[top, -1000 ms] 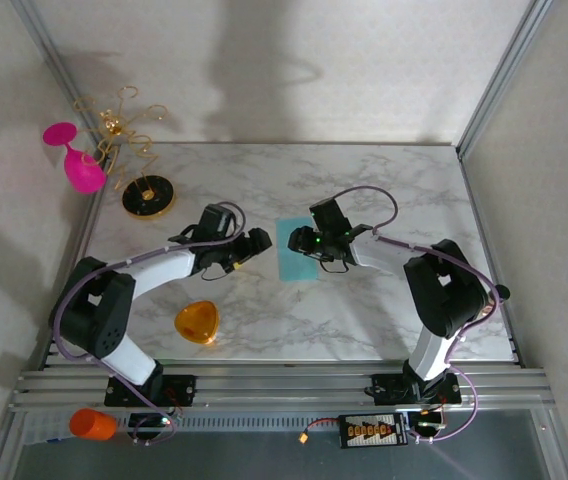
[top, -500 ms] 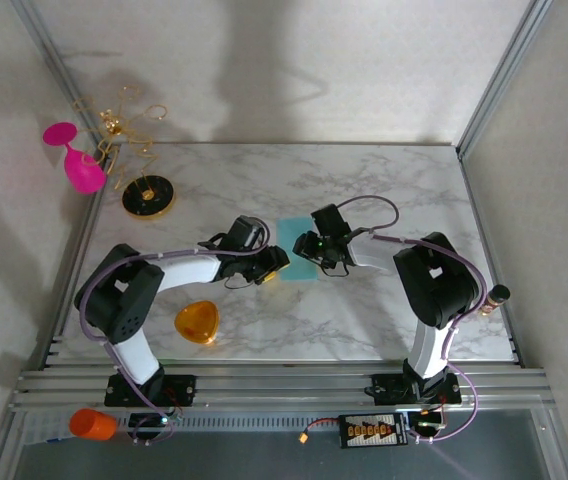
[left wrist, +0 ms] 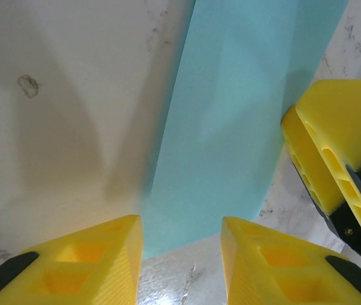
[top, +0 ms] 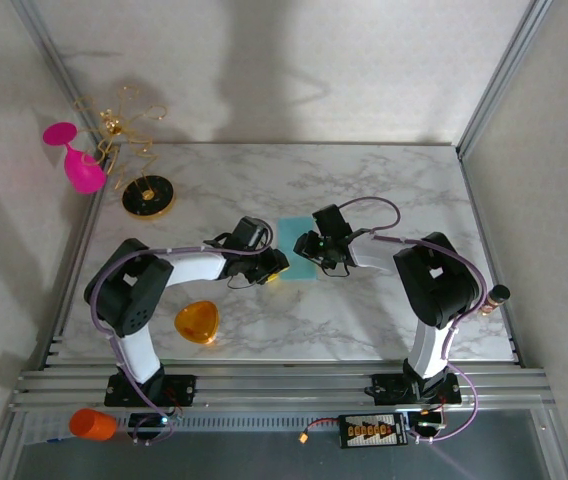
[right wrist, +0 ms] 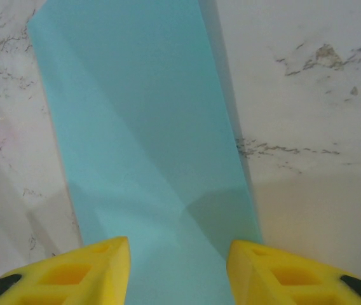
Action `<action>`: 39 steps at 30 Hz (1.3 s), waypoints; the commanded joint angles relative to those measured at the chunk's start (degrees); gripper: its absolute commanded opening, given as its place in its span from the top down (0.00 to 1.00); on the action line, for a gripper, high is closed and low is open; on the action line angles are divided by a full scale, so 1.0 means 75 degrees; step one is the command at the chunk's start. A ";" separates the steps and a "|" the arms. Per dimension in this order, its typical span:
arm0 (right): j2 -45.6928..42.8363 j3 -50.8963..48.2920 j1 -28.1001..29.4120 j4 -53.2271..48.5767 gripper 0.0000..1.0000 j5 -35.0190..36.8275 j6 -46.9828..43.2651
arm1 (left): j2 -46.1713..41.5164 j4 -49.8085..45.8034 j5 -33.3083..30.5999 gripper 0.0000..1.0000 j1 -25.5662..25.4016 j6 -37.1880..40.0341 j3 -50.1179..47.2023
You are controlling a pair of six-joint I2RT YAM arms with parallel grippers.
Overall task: Fold a paper plane with a square sheet of paper (pick it up from the middle)
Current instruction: Third fold the triangle at the center of the table.
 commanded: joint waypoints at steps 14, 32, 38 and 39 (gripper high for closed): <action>0.0386 -0.0137 -0.0048 -0.0498 0.53 -0.0042 -0.0027 | 0.0429 -0.0235 0.0393 0.62 -0.0046 0.0515 0.0657; 0.0339 -0.0219 -0.0060 -0.0463 0.54 -0.0015 -0.0039 | 0.0631 0.0325 0.0719 0.63 0.0322 0.0566 0.0662; 0.0293 -0.0254 -0.0060 -0.0463 0.54 -0.0005 -0.0039 | 0.0742 0.0391 0.0741 0.65 0.0409 0.0620 0.0751; 0.0287 -0.0258 -0.0060 -0.0466 0.54 -0.0004 -0.0039 | 0.0753 0.0398 0.0744 0.65 0.0433 0.0644 0.0751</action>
